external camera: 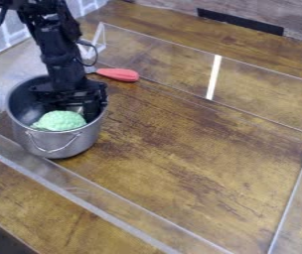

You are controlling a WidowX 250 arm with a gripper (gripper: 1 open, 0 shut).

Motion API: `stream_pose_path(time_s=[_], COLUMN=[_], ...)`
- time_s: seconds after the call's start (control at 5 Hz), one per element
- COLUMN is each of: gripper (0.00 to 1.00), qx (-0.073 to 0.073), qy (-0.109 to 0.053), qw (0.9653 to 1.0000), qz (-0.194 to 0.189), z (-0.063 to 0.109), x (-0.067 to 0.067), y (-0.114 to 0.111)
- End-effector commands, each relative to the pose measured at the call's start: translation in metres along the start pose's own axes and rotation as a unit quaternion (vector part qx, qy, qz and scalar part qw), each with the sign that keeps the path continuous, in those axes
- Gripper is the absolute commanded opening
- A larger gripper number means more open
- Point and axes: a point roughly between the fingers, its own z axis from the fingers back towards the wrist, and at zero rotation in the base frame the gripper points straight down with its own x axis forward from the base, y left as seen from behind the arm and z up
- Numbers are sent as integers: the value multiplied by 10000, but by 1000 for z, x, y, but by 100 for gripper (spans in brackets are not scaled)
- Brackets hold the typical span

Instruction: Remove the green object from the silver pot and put it on the table

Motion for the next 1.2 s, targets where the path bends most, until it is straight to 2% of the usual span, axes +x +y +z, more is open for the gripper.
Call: stream_pose_path(time_s=[0.0, 0.4, 1.0], gripper=[0, 0, 0], qx=[-75, -72, -65], qy=[-382, -306, -242], qw=[9978, 9995, 9992], qz=[530, -8, -315], z=[20, 15, 20], x=[7, 0, -14], y=[8, -6, -15])
